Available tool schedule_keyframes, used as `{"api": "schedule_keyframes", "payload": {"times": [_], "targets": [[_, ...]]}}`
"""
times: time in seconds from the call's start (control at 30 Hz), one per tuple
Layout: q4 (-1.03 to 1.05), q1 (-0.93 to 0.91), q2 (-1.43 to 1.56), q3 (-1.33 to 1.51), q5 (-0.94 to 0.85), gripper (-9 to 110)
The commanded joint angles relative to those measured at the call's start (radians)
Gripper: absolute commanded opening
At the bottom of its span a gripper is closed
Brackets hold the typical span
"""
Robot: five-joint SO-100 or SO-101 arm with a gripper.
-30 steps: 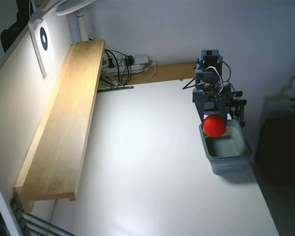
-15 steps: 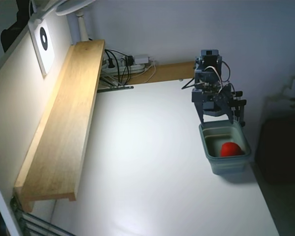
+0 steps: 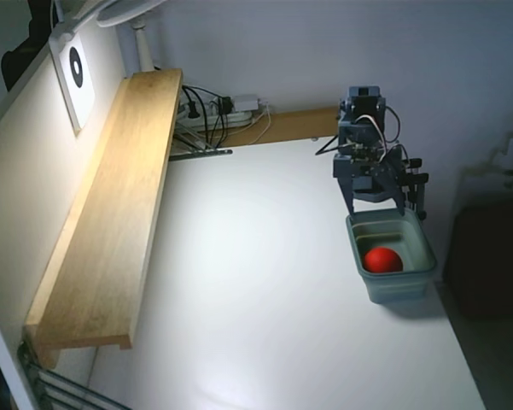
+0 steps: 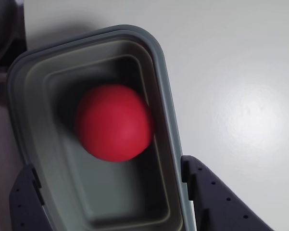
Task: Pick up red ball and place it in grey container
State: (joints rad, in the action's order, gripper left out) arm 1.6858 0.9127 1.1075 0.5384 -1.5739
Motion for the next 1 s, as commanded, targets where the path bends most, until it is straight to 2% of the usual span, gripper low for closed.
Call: {"api": "schedule_keyframes", "payload": {"times": [0.0,0.43,0.97], "targets": [[0.011,-0.035,0.070,-0.013,0.003,36],[0.018,-0.229,0.195,0.097,0.003,31],[0.030,-0.587,0.426,0.300,0.003,21]]}}
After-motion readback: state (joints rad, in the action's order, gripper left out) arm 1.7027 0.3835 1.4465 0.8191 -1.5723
